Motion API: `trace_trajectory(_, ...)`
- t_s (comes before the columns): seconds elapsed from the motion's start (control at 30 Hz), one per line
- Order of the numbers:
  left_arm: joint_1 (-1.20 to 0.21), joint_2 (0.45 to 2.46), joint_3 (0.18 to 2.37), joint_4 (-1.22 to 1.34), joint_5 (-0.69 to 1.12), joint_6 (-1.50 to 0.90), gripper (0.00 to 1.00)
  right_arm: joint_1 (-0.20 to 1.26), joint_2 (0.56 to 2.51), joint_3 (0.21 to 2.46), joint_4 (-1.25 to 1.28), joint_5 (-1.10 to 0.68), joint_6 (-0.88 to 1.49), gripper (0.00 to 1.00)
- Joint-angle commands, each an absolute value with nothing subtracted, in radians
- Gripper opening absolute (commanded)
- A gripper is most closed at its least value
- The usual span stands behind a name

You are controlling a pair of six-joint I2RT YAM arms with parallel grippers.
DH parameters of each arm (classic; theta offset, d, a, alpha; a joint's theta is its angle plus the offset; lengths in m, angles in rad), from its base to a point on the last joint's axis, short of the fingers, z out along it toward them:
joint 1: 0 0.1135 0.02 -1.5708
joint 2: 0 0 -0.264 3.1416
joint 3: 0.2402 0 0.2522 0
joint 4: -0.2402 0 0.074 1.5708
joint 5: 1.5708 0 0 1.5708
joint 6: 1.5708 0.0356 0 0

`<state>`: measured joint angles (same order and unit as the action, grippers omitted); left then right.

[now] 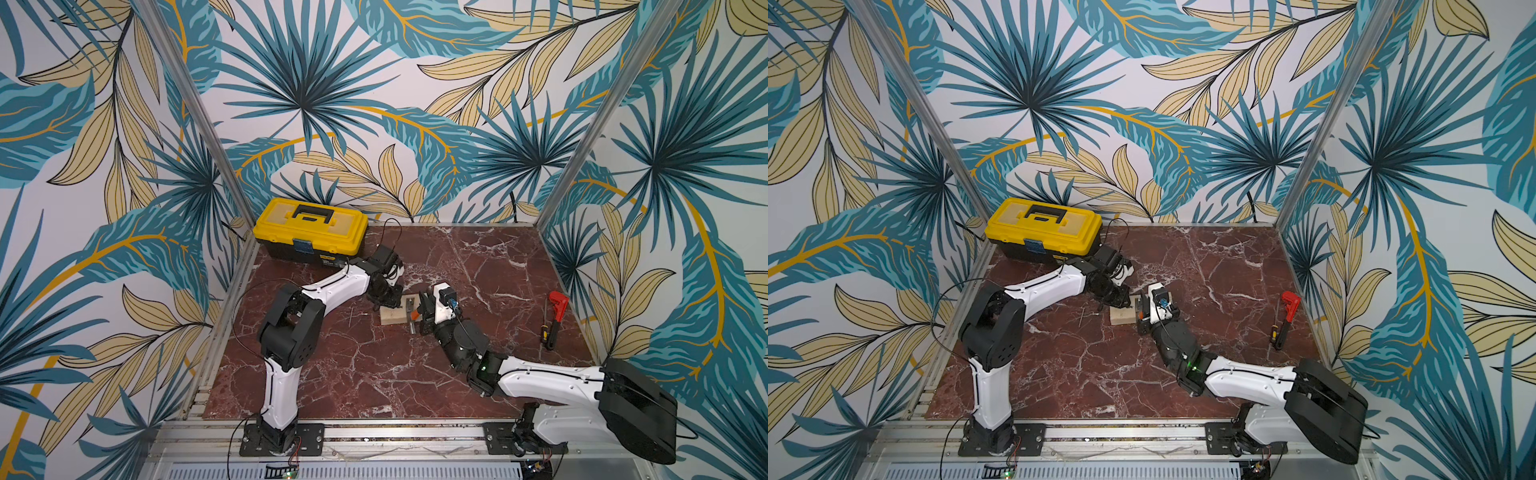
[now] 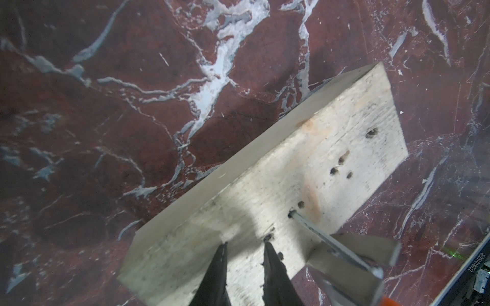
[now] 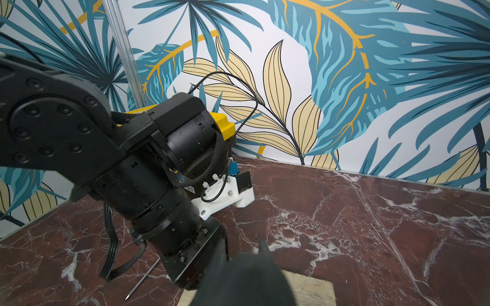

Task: Use a claw hammer to pull out a nail
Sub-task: Remove the nail from the mounting plate.

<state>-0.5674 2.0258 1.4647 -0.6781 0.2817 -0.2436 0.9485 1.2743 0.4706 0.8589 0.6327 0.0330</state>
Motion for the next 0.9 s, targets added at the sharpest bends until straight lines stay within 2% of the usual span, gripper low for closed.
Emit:
trace_trajectory(0.0, -0.580, 2.304, 1.312, -0.893, 0.195, -0.255, 0.26, 0.962, 1.307, 0.393, 0.630, 0.665, 0.021, 0.00)
trace_trajectory(0.87, -0.593, 2.294, 1.290, -0.893, 0.195, -0.265, 0.26, 0.997, 1.257, 0.334, 0.620, 0.720, 0.058, 0.00)
